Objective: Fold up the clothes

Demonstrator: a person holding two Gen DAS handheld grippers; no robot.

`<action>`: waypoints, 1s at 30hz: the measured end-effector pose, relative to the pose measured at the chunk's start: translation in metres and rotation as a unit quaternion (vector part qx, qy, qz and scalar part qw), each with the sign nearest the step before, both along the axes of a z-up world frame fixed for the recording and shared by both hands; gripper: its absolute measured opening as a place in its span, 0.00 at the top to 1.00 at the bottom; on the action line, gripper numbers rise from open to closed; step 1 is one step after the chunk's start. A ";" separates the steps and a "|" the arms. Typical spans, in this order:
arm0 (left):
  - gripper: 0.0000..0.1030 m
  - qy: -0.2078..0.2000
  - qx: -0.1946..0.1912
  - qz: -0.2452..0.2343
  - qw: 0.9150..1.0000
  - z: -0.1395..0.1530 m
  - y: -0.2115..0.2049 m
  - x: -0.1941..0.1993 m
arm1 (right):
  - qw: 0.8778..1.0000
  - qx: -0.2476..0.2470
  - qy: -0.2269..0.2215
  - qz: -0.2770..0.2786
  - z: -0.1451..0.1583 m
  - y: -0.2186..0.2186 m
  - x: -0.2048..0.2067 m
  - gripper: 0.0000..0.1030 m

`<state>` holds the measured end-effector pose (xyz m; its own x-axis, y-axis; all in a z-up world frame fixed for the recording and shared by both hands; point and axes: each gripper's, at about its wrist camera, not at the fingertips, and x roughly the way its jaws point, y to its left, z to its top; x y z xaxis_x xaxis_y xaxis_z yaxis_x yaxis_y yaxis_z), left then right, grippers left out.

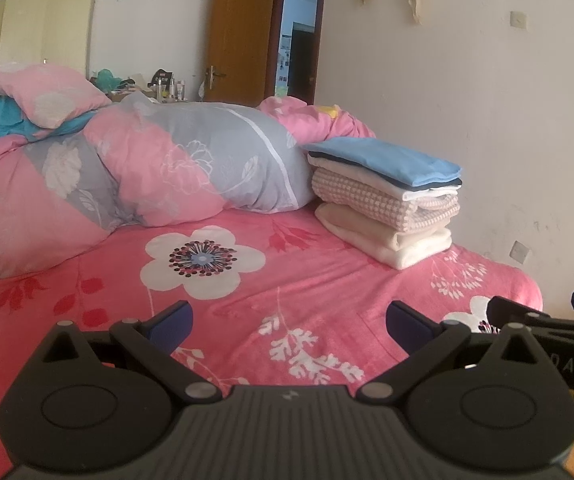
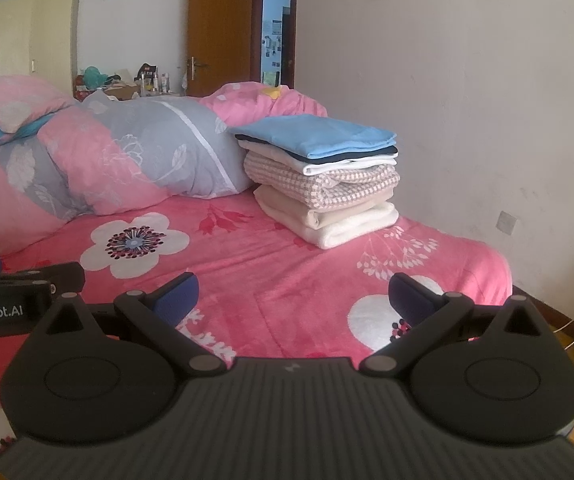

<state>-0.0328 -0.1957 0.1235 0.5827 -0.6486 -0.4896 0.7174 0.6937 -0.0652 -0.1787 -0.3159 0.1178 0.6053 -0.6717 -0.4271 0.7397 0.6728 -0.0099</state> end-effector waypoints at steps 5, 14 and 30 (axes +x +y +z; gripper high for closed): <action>0.00 0.000 0.001 0.000 1.000 -0.001 -0.001 0.000 | 1.000 0.001 0.001 0.001 0.000 -0.001 0.000 0.01; 0.00 0.001 0.000 0.001 1.000 -0.001 0.000 0.002 | 1.000 0.000 0.002 0.004 0.000 -0.001 0.002 0.01; 0.00 0.002 -0.001 0.000 1.000 -0.002 0.003 0.002 | 1.000 -0.001 0.004 0.005 0.000 0.004 0.003 0.01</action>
